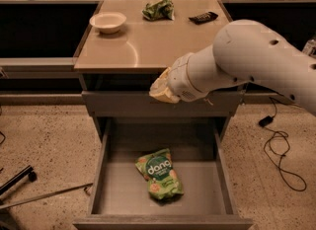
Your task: Place green rice chip bag into middle drawer
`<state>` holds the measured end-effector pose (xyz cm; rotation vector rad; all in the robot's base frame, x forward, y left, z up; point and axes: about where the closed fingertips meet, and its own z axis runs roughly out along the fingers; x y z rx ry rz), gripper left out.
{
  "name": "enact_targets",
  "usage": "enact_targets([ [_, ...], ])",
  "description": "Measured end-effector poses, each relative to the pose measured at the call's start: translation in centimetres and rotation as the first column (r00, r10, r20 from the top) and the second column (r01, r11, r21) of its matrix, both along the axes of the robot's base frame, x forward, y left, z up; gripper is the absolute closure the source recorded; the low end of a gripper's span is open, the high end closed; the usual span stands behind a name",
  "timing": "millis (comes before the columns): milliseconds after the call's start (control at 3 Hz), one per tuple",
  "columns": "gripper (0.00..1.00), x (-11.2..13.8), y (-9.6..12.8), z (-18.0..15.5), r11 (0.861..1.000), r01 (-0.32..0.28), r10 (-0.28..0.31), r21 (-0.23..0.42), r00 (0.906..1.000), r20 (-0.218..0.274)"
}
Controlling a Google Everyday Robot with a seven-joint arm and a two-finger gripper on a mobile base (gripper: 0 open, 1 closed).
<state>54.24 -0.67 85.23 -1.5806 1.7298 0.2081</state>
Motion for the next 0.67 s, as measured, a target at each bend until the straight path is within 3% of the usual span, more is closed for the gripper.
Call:
enact_targets([
  [333, 1.00, 0.00, 0.00, 0.00, 1.000, 0.000, 0.000, 0.000, 1.0000, 0.000],
  [667, 0.82, 0.00, 0.00, 0.00, 1.000, 0.000, 0.000, 0.000, 1.0000, 0.000],
])
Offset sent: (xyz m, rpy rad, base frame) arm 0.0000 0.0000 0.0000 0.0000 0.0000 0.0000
